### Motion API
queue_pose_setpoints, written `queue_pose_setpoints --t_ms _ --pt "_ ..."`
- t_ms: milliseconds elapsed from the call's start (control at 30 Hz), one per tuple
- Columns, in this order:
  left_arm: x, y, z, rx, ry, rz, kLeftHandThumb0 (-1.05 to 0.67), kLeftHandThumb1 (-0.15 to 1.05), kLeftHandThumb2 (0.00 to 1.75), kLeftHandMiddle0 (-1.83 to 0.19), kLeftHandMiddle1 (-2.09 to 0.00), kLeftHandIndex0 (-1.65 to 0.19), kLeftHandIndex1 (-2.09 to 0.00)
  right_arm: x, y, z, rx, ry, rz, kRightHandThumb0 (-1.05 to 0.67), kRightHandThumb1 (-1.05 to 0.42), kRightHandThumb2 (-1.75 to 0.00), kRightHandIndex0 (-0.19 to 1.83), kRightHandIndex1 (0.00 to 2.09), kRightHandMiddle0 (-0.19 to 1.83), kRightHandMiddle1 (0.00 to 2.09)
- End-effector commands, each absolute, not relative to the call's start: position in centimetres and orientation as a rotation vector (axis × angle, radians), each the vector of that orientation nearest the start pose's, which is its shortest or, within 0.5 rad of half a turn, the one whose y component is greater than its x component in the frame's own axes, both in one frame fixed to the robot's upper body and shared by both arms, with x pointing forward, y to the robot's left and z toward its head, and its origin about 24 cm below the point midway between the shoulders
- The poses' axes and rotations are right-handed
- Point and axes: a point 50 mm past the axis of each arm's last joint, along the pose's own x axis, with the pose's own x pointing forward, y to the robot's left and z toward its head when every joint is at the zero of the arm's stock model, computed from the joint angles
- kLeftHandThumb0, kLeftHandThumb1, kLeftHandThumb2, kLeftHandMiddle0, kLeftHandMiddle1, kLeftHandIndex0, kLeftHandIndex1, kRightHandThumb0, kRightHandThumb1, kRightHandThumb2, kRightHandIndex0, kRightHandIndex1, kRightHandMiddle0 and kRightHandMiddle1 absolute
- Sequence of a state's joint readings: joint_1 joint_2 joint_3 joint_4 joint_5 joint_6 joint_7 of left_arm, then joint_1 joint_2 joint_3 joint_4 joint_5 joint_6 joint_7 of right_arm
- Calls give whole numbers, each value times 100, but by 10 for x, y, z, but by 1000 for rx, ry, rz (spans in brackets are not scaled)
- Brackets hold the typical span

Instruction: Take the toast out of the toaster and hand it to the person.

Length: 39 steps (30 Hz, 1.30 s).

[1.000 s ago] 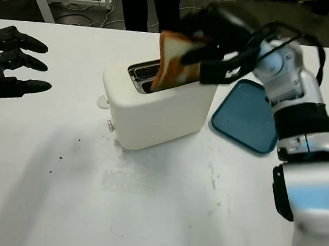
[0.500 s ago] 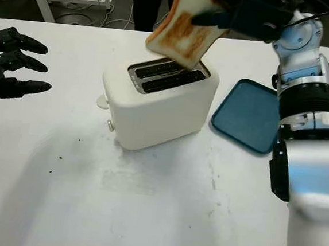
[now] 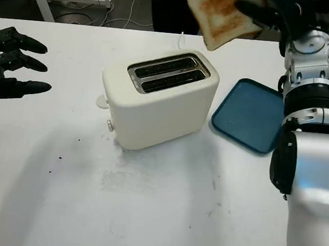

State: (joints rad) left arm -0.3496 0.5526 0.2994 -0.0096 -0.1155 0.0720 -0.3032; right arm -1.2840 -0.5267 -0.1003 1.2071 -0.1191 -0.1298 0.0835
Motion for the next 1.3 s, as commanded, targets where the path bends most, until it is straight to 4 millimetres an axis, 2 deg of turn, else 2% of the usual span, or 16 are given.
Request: queue_pose_setpoints --t_ms 0,133,267,367,433,467,500,667,733,800,900,933,1033,1067,1200,1267 --pt "292 274 192 415 -327 -30 -105 48 0 -46 -120 -46 -108 415 -254 252 -312 -194 -223 -36 -92 -8 105 175 86 166" --pt "293 273 192 420 -322 -30 -105 48 0 -45 -120 -46 -108 413 -263 240 -166 -179 -284 -31 -92 -6 102 175 80 162" --pt "293 273 192 428 -325 -33 -105 50 1 -46 -120 -46 -108 413 -264 228 -165 -154 -348 -31 -92 -8 102 175 82 164" --pt "294 273 192 418 -322 -38 -105 49 0 -46 -119 -47 -108 413 -259 220 -106 -145 -373 -27 -92 -12 100 175 71 169" --pt "294 273 192 420 -322 -39 -105 49 0 -47 -119 -47 -107 414 -256 216 -129 -126 -389 -31 -92 -12 96 175 64 145" --pt "294 272 192 420 -321 -39 -105 49 0 -47 -119 -47 -107 415 -254 214 -143 -117 -394 -34 -92 -10 92 175 62 122" --pt "294 272 192 418 -320 -39 -105 49 0 -47 -119 -47 -107 415 -252 212 -140 -117 -382 -34 -92 -9 90 175 62 114" --pt "294 273 191 421 -325 -36 -105 49 0 -47 -119 -47 -107 415 -245 196 -208 -67 -345 -30 -92 -16 89 175 61 146" --pt "293 273 191 422 -325 -36 -105 49 0 -47 -119 -48 -107 416 -241 191 -190 -50 -331 -30 -92 -18 87 175 52 141" --pt "293 273 191 421 -322 -38 -105 49 0 -47 -119 -47 -107 416 -238 187 -159 -43 -320 -28 -92 -18 87 175 52 135" --pt "293 273 191 419 -322 -37 -105 49 0 -47 -119 -47 -107 416 -235 184 -129 -47 -304 -21 -92 -13 94 175 52 147" --pt "293 273 191 419 -322 -36 -105 49 0 -47 -119 -48 -107 416 -234 182 -141 -45 -302 -20 -92 -12 95 175 52 140" --pt "293 273 191 416 -323 -37 -105 49 0 -46 -119 -47 -106 416 -232 178 -153 -41 -296 -19 -92 -11 98 175 57 169" --pt "293 273 191 414 -322 -37 -105 49 0 -46 -119 -47 -106 416 -232 177 -149 -46 -295 -18 -92 -11 99 175 60 171" --pt "293 274 191 415 -316 -35 -105 49 0 -45 -119 -47 -106 415 -231 174 -154 -37 -291 -18 -92 -11 93 175 57 154" --pt "293 274 191 413 -317 -38 -105 49 0 -45 -119 -47 -106 415 -231 174 -163 -38 -282 -18 -92 -13 93 175 59 157"
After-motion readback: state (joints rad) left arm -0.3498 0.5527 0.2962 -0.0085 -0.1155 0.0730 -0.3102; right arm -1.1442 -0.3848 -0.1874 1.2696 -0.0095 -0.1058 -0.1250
